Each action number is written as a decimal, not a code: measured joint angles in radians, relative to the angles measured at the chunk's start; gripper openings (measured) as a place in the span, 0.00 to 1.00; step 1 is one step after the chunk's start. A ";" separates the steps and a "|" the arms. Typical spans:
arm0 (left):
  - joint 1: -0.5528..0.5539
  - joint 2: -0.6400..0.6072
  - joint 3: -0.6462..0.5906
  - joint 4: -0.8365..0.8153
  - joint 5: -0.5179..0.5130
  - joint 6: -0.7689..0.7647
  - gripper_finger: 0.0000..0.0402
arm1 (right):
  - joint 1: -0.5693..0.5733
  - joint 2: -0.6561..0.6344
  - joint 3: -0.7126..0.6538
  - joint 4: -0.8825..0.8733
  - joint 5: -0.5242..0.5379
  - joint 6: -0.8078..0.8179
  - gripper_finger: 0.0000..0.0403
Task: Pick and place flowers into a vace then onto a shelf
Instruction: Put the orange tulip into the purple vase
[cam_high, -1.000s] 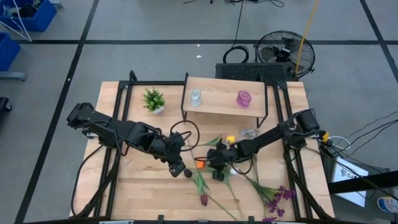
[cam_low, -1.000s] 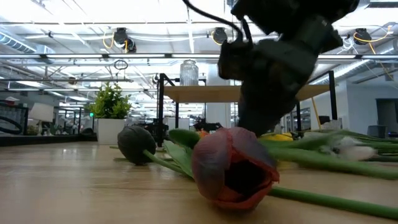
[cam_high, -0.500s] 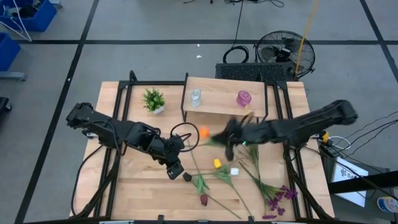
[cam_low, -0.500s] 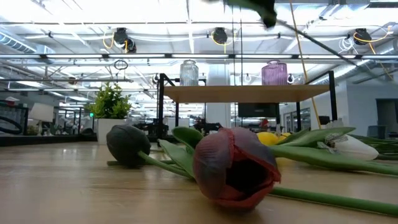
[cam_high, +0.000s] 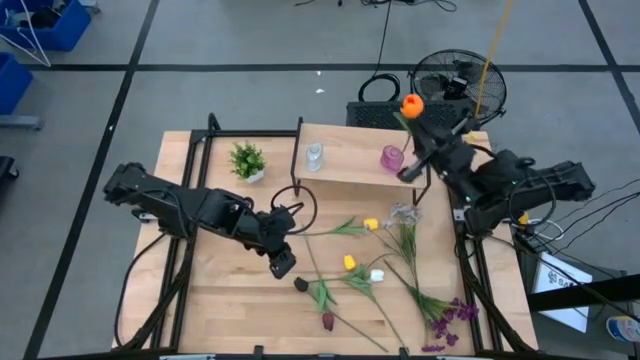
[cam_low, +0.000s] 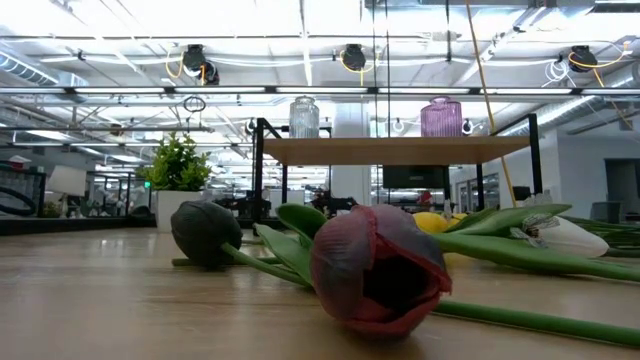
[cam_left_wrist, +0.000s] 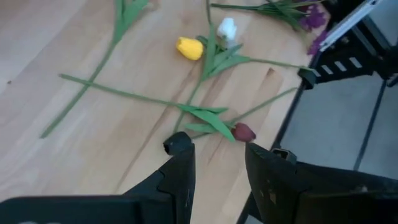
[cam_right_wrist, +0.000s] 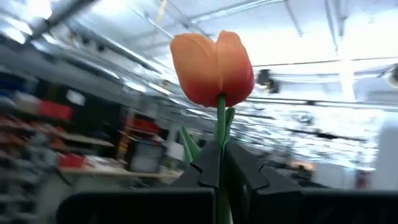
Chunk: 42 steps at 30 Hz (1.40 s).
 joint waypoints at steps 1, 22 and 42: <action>0.004 0.002 -0.001 0.000 0.000 0.000 0.36 | -0.023 0.005 0.000 -0.003 -0.001 -0.010 0.00; 0.025 0.000 -0.001 -0.001 -0.004 0.030 0.36 | -0.274 0.094 -0.005 -0.109 0.049 0.295 0.00; 0.025 0.000 -0.001 -0.003 -0.011 0.052 0.36 | -0.276 0.087 -0.114 -0.093 0.155 0.473 0.25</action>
